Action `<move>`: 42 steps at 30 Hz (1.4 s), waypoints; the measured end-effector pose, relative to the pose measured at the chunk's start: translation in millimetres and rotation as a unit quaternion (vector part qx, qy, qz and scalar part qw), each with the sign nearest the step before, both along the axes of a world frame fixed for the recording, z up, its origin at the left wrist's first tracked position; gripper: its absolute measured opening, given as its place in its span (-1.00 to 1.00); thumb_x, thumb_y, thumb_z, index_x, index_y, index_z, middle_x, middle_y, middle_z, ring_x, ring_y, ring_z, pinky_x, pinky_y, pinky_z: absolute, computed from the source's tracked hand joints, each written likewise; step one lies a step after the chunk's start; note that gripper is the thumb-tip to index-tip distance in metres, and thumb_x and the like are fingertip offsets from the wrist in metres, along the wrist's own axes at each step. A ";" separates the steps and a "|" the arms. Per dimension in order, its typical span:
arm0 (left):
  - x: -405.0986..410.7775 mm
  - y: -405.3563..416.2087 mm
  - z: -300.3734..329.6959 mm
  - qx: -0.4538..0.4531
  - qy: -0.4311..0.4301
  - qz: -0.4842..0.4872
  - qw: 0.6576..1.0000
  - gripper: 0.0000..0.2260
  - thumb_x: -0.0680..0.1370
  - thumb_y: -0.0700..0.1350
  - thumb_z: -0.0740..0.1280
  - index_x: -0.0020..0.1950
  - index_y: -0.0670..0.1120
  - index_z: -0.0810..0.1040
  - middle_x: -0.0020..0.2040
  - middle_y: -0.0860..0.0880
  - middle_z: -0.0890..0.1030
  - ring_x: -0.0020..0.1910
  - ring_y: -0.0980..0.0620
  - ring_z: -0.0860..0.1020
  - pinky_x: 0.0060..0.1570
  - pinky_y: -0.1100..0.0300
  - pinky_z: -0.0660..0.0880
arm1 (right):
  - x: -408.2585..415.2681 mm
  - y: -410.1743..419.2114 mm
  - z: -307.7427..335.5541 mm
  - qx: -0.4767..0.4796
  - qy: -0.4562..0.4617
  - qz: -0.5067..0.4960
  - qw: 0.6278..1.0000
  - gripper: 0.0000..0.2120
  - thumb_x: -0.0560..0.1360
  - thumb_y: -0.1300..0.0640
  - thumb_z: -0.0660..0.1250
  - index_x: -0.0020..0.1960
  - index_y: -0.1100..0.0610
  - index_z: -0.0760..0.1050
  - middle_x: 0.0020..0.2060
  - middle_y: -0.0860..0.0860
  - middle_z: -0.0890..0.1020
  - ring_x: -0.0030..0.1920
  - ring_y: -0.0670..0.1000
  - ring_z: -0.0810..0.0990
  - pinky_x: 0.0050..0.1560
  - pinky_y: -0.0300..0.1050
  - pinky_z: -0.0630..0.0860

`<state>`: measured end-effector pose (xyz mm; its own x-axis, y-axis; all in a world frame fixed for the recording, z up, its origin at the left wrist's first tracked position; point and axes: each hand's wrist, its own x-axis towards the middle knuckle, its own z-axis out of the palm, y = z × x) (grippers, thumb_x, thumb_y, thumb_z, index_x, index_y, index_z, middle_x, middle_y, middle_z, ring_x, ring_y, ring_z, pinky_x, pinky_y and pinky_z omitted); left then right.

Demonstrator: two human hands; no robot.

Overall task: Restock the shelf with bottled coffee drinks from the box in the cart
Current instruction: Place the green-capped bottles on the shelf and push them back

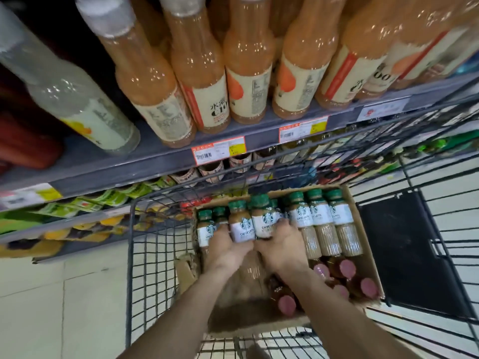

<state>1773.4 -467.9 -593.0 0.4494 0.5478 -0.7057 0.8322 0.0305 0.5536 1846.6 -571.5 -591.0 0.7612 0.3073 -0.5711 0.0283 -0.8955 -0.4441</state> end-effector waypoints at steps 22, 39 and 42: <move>-32.0 94.6 365.8 0.197 -0.414 -0.032 0.888 -0.58 0.31 -0.15 0.58 0.08 0.07 0.52 -0.06 0.22 0.66 -0.06 0.29 0.61 -0.10 0.37 0.53 | -15.6 61.2 357.0 0.342 -0.228 -0.032 0.911 -0.52 0.24 -0.02 0.57 -0.08 -0.08 0.29 -0.12 -0.15 0.56 -0.10 -0.19 0.54 -0.26 -0.30 0.39; -0.6 186.2 513.1 0.303 -0.492 -0.028 0.816 -0.54 0.32 -0.16 0.58 0.12 0.06 0.48 -0.02 0.21 0.62 -0.06 0.35 0.59 -0.06 0.36 0.55 | 16.8 162.4 497.4 0.442 -0.316 -0.011 0.840 -0.55 0.28 -0.07 0.56 -0.03 -0.05 0.33 -0.08 -0.12 0.58 -0.02 -0.10 0.58 -0.05 -0.02 0.57; 9.5 198.2 510.4 0.307 -0.474 -0.019 0.825 -0.53 0.31 -0.13 0.59 0.11 0.08 0.47 -0.06 0.21 0.61 -0.08 0.35 0.59 -0.09 0.37 0.54 | 26.4 175.4 493.5 0.443 -0.306 -0.015 0.843 -0.55 0.29 -0.06 0.56 -0.03 -0.05 0.33 -0.07 -0.11 0.58 -0.02 -0.09 0.57 -0.04 0.00 0.57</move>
<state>1782.9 -269.7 -82.6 0.6653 0.6437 0.3781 0.0091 -0.5134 0.8581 1872.9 -396.1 -97.5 0.8451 0.3816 0.3744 0.4777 -0.2248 -0.8493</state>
